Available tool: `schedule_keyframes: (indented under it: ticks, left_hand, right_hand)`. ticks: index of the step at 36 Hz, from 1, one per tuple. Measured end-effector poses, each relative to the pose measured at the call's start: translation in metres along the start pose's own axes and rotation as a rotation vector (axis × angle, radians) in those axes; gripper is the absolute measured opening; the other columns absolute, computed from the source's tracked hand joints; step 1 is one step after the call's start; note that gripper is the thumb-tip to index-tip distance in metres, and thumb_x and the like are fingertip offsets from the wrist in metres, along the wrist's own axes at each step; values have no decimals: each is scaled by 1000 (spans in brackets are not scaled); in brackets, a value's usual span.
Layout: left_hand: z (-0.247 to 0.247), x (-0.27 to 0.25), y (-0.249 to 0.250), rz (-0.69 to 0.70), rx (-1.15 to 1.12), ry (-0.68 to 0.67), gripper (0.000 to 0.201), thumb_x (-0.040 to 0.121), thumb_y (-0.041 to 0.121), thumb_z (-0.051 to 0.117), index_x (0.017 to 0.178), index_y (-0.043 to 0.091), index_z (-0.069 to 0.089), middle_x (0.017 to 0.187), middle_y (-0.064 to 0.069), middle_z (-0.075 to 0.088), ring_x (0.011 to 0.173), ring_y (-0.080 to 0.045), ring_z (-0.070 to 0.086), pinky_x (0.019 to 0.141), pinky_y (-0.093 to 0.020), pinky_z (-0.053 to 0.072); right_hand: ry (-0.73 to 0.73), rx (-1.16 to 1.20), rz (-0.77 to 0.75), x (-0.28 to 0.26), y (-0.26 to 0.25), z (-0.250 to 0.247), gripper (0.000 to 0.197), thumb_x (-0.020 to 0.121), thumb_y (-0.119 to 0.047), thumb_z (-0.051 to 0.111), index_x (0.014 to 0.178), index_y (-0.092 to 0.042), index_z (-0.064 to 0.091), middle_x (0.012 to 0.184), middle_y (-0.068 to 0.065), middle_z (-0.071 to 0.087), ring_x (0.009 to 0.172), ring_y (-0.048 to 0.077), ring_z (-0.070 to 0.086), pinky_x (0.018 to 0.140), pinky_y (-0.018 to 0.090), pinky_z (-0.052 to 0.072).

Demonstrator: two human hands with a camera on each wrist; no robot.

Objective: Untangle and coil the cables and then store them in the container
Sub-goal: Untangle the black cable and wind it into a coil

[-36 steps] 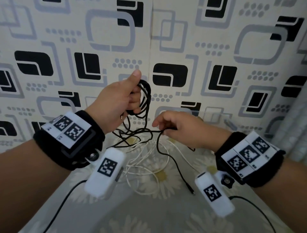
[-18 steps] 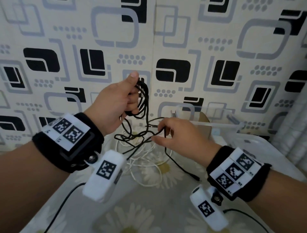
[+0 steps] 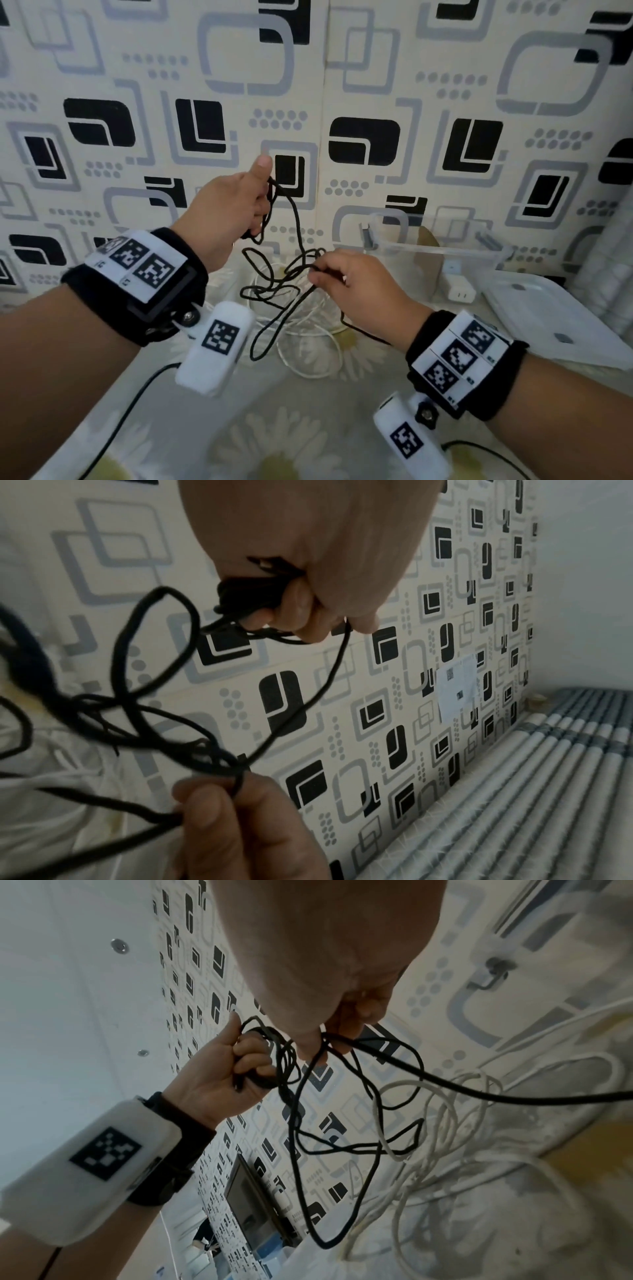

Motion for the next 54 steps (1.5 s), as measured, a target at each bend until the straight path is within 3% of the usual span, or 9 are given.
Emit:
schedule_keyframes:
  ticks: [6, 11, 19, 26, 34, 38, 43, 50, 54]
  left_hand:
    - [-2, 7, -15, -35, 145, -41, 49, 93, 62, 42, 69, 20, 35, 55, 6, 30, 50, -13, 25, 51, -24, 27]
    - [12, 3, -21, 16, 386, -181, 65, 61, 80, 58, 70, 17, 46, 58, 6, 40, 53, -10, 35, 60, -27, 31]
    - [30, -5, -44, -80, 591, -370, 44, 55, 46, 86, 83, 16, 71, 69, 3, 59, 66, -11, 51, 61, -23, 35]
    - [44, -14, -57, -104, 736, -506, 38, 61, 43, 87, 79, 14, 70, 65, 5, 60, 61, -8, 51, 64, -25, 37]
    - [20, 2, -36, -15, 780, -358, 22, 70, 40, 83, 76, 24, 70, 61, 11, 63, 57, -5, 53, 58, -21, 37]
    - [20, 9, -20, 127, 914, -269, 13, 76, 28, 78, 76, 19, 68, 64, 4, 62, 55, -8, 51, 52, -19, 38]
    - [28, 10, -16, 245, 1073, -218, 8, 75, 31, 71, 77, 24, 67, 68, 4, 60, 61, -14, 55, 56, -26, 40]
    - [40, 10, -22, 255, 1106, -257, 8, 78, 31, 69, 82, 25, 66, 69, 5, 57, 60, -11, 52, 56, -26, 39]
    - [36, 15, -37, 124, 1047, -306, 19, 77, 30, 73, 83, 14, 67, 71, -2, 63, 62, -18, 55, 58, -29, 44]
  right_hand:
    - [-12, 104, 91, 7, 14, 1, 9, 91, -25, 64, 84, -23, 69, 74, -12, 60, 62, 0, 52, 60, 10, 37]
    - [35, 234, 157, 15, 23, -2, 8, 88, -24, 69, 81, -24, 68, 62, -14, 61, 53, 0, 59, 53, 10, 41]
    - [108, 239, 182, 27, 25, -8, 5, 83, -25, 75, 82, -19, 73, 75, -5, 71, 72, 13, 68, 75, 32, 57]
    - [125, 188, 134, 35, 13, -14, 8, 82, -22, 75, 75, -20, 71, 67, -8, 65, 68, 15, 65, 72, 36, 56]
    - [-3, 194, 168, 27, 24, -20, 37, 86, -16, 71, 120, -20, 57, 76, -4, 56, 66, 8, 53, 67, 23, 45]
    - [-95, 52, 117, 25, 14, -15, 28, 90, -16, 64, 117, -23, 67, 87, -8, 64, 81, 9, 60, 77, 23, 47]
    - [-312, -118, 70, 20, 6, -5, 28, 93, -12, 56, 116, -23, 68, 75, -17, 52, 68, 2, 48, 55, 6, 35]
    - [-420, -236, 55, 22, 12, 2, 30, 85, 2, 52, 78, -26, 55, 80, -9, 51, 79, 14, 51, 64, 22, 39]
    - [-335, -383, -53, 27, 3, 6, 35, 85, -22, 69, 69, -26, 38, 87, -4, 38, 81, 15, 44, 65, 28, 34]
Point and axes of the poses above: each hand's wrist, its own x-axis towards the middle knuckle, its own z-axis out of the palm, y = z × x, the point moved 10 cm from there along x, towards the middle knuckle
